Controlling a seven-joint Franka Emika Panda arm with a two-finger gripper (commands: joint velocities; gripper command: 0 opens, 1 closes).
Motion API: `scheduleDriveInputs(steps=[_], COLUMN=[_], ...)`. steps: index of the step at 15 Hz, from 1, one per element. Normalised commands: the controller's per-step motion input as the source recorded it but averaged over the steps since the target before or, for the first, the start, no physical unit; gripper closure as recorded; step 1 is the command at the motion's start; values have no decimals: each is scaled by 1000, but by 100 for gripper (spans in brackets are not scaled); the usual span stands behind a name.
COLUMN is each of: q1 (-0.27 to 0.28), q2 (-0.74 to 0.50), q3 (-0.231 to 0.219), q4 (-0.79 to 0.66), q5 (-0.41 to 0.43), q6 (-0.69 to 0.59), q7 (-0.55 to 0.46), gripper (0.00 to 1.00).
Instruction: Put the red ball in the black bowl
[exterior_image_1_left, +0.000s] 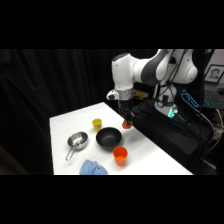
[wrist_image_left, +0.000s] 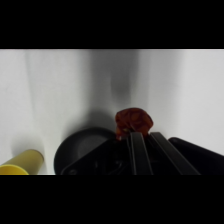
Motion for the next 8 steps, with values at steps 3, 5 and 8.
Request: scheduleDriveInputs(steps=[3, 5, 8], q1=[-85, -83, -76], q2=[156, 220, 242], q3=[-84, -72, -56], q4=[391, 397, 360], q5=[-105, -92, -74], q6=[-196, -141, -69], q7=[-126, -123, -130], gripper=[97, 97, 97])
